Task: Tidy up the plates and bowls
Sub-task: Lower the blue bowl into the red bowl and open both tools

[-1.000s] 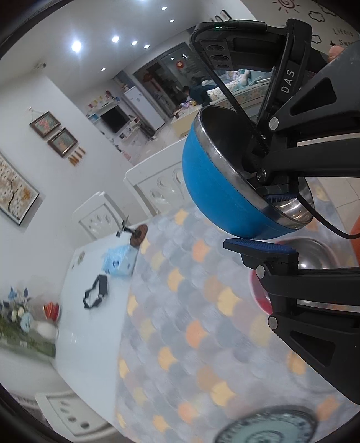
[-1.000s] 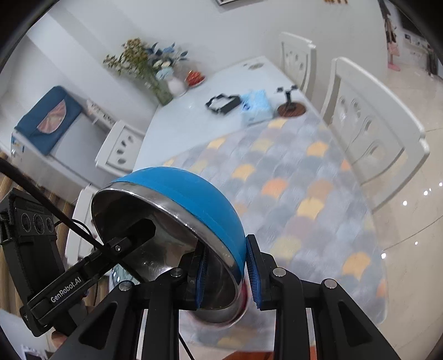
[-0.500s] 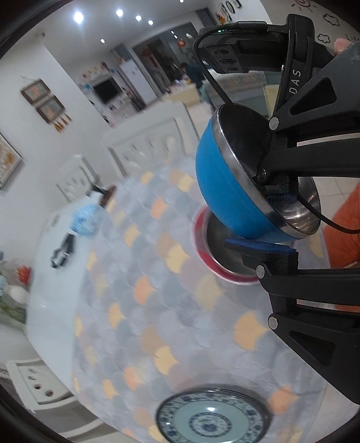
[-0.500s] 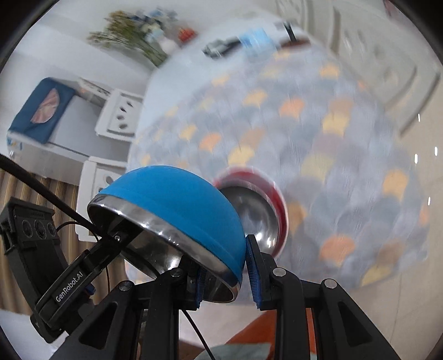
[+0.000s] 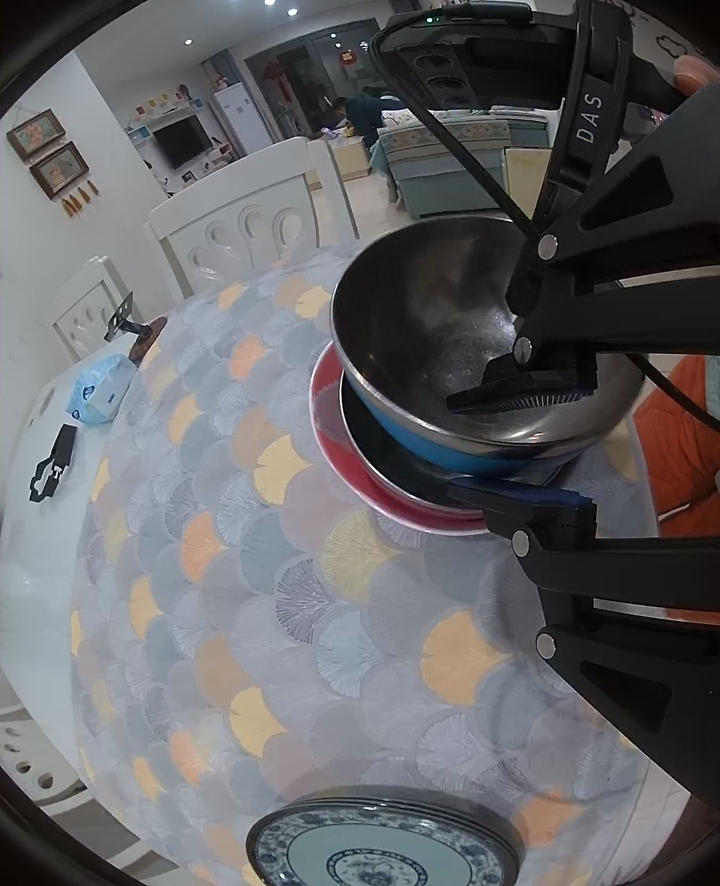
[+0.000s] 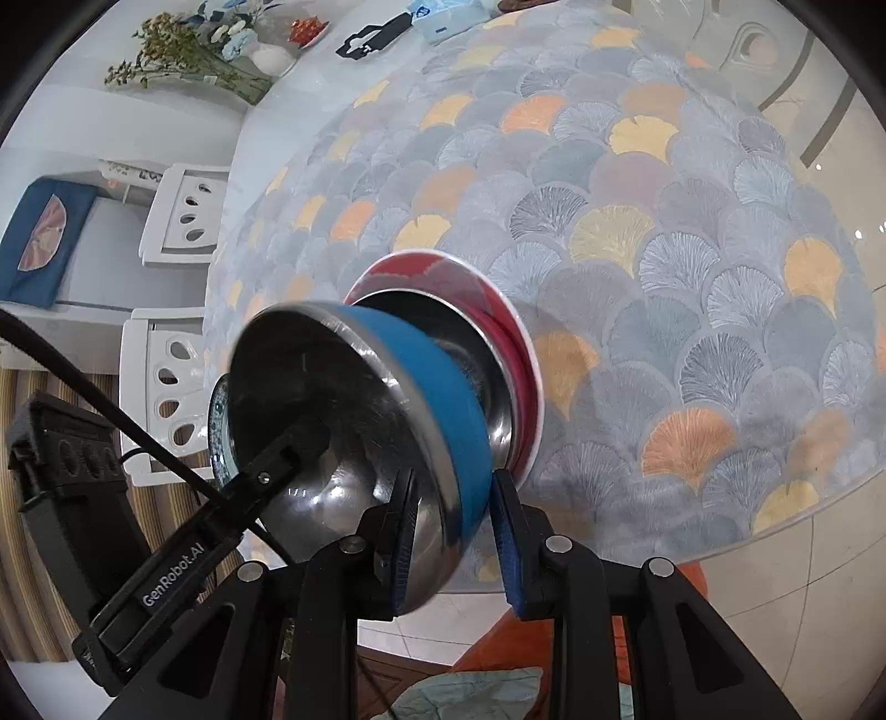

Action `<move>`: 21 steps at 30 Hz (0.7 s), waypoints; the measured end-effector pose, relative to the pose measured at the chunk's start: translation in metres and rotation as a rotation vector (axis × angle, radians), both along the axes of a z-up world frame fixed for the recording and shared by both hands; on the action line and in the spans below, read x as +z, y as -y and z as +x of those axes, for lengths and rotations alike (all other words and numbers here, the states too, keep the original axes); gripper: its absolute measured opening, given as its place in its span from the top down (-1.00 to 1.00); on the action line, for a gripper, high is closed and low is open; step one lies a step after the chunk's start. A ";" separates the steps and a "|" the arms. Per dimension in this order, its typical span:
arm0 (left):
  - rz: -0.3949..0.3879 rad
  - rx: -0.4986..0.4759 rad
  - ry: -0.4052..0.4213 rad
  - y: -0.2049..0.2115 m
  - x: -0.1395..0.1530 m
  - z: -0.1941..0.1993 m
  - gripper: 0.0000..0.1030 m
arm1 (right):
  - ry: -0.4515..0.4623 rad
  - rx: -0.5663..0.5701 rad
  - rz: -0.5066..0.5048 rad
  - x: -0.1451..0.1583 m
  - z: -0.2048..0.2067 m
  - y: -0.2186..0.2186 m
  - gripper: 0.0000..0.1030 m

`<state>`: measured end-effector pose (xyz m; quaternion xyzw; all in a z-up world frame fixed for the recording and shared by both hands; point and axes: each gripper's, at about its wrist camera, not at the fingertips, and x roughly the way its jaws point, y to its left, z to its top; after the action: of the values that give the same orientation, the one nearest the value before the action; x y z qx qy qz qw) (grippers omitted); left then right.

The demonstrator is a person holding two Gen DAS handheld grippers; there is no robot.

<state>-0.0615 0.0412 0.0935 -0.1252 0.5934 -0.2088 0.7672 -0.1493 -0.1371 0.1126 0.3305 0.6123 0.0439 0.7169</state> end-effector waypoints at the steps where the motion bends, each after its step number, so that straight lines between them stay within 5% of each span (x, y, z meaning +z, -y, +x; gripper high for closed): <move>1: 0.008 -0.002 0.005 0.001 0.000 0.001 0.63 | -0.003 0.000 -0.002 -0.001 0.001 0.001 0.48; 17: 0.000 0.017 0.057 -0.012 0.009 0.008 0.62 | 0.010 0.060 -0.038 0.003 0.007 0.005 0.44; 21: -0.020 0.019 0.061 -0.018 0.009 0.005 0.57 | 0.017 0.060 -0.052 0.007 -0.007 0.015 0.09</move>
<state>-0.0566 0.0594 0.1026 -0.1319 0.5667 -0.2113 0.7854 -0.1560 -0.1521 0.1193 0.2928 0.6170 0.0521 0.7286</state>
